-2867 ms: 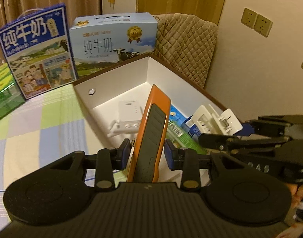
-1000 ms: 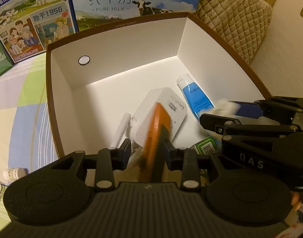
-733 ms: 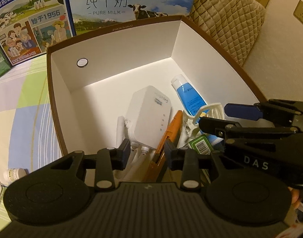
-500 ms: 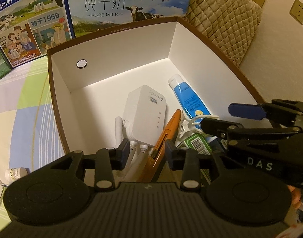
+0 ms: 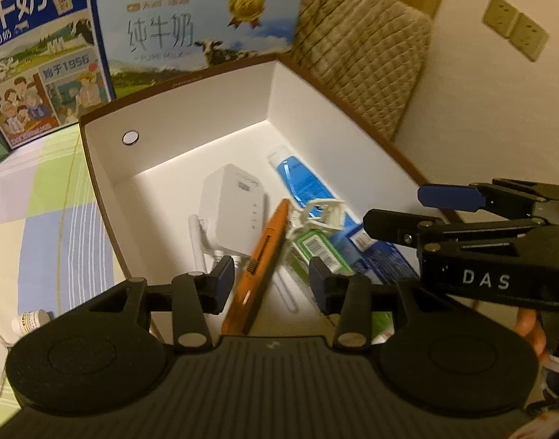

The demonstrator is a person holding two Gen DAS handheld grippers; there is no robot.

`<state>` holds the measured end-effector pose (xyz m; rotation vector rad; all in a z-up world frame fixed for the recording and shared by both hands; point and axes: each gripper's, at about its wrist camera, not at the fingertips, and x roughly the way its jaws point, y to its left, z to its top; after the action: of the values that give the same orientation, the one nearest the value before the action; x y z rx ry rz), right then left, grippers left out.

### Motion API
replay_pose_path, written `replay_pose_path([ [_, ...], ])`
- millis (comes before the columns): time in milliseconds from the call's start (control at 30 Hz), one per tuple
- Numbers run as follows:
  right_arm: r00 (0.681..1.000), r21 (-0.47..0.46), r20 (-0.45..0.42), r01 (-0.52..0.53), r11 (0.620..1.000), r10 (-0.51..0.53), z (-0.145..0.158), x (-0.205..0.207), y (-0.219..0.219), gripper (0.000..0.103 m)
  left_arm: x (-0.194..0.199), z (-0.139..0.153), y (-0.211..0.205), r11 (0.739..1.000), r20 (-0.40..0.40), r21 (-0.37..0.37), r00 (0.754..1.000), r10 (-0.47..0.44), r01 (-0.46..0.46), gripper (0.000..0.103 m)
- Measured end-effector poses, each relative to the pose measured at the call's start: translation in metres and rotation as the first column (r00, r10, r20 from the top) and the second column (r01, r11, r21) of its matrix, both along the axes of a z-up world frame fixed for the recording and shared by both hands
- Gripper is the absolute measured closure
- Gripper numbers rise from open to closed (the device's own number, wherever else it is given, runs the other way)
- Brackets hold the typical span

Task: Organize rigid objects
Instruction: 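Open both grippers to release the knife and clip holder inside the box, then withdraw both grippers from the brown box back over the table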

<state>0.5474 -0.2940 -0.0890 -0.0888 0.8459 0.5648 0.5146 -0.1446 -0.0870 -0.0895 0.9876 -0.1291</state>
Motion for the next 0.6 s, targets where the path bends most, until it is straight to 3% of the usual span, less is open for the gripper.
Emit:
replay_pose_path([
  [133,1.000,0.041,-0.002,0.031,0.999,-0.031,0.011,-0.020,-0.011,0.036,-0.020,0.014,0.003,1.000,0.033,-0.016,0.999,-0.019,0.020,0.058],
  [600,0.999,0.122,-0.013,0.054,0.991,-0.053,0.035,-0.098,-0.016,0.034,-0.095,0.042,0.028,0.999,0.081,-0.013,0.996,-0.032,0.033,0.052],
])
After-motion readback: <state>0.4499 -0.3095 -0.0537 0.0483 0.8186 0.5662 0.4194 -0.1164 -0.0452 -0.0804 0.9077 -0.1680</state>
